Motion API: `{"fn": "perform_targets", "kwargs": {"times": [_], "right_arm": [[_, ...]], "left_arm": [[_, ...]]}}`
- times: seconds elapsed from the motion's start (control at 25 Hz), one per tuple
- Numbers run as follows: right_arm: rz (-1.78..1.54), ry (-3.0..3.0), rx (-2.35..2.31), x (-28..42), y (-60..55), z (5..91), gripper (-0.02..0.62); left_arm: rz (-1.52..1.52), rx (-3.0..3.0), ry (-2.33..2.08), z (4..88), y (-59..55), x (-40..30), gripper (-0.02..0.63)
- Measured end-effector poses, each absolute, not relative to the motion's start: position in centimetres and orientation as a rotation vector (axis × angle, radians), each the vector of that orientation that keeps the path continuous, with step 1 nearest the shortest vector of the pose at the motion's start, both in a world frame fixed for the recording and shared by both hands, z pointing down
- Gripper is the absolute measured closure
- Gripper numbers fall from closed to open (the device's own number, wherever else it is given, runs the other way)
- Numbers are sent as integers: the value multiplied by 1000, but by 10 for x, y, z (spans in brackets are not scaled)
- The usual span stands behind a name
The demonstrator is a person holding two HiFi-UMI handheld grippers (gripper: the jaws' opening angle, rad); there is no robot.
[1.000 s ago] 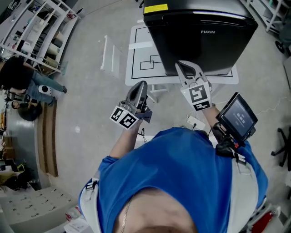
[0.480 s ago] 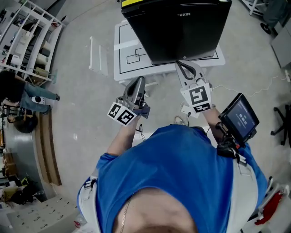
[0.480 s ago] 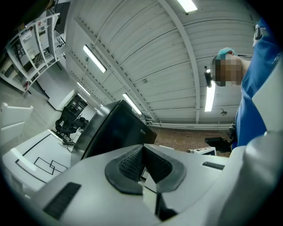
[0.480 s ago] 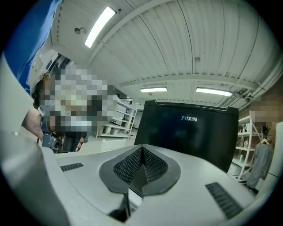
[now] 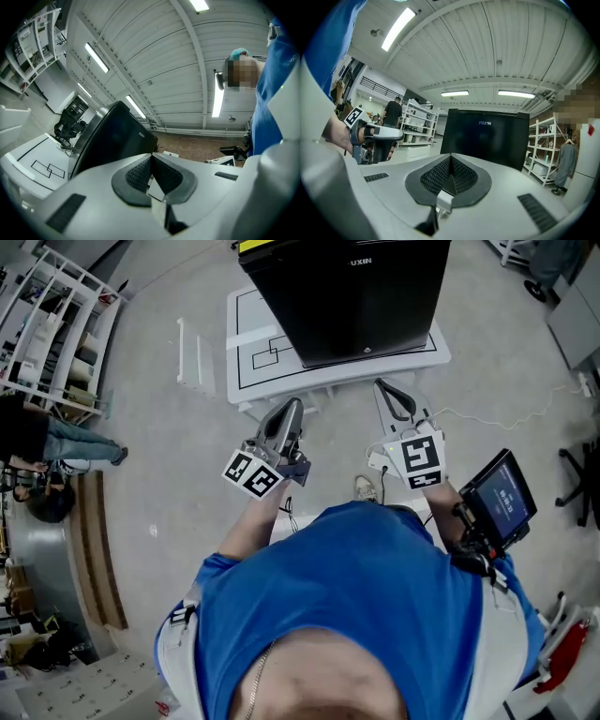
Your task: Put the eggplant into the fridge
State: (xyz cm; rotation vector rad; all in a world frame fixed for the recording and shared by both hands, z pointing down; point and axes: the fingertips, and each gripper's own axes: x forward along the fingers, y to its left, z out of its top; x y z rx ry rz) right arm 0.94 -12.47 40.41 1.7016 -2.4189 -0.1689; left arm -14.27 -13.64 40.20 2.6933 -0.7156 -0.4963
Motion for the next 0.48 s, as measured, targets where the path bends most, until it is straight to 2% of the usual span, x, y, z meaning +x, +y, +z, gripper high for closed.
{"fn": "perform_targets", "kwargs": {"times": [0.48], "right_arm": [[-110, -2416, 1748, 19, -124, 416, 594]], "left_arm": [[-467, 2710, -687, 410, -147, -132, 597]]}}
